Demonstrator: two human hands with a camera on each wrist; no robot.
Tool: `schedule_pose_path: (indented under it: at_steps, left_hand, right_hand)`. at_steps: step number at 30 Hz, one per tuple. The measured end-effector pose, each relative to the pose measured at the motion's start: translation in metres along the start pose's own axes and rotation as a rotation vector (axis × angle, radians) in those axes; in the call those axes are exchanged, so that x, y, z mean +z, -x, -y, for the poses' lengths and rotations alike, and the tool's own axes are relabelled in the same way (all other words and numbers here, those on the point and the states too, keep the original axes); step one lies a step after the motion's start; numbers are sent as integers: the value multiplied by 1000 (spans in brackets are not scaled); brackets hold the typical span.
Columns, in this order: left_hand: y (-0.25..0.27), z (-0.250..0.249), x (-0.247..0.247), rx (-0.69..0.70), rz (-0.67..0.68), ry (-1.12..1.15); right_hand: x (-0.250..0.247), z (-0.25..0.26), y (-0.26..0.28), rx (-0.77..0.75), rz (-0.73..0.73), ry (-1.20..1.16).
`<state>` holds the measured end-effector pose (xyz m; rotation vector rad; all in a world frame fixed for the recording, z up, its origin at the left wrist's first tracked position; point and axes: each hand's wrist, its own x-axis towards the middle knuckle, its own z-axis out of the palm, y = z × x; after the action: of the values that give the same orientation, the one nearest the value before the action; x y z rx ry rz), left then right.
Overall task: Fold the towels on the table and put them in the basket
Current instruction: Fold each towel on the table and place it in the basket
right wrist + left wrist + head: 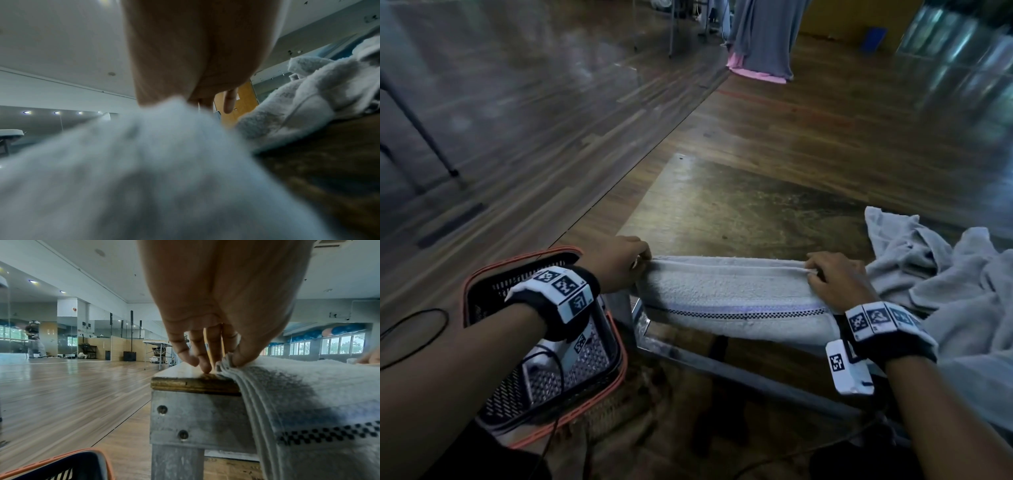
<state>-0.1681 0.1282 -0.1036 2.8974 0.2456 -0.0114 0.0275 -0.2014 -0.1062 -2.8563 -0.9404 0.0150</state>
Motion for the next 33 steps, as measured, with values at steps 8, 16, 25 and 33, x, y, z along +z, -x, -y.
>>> schedule_pose_path:
  at_steps: [8, 16, 25, 33]
  left_hand:
    - [-6, -11, -8, -80, -18, 40]
    - [-15, -15, -58, 110, -826, 56]
    - [12, 3, 9, 199, -32, -220]
    - [7, 0, 4, 148, -18, 11]
  right_hand:
    - [-11, 7, -4, 10, -132, -79]
    - [-58, 8, 9, -118, -848, -29]
    - [-3, -19, 63, -194, -122, -6]
    - [3, -26, 59, -206, -192, -69]
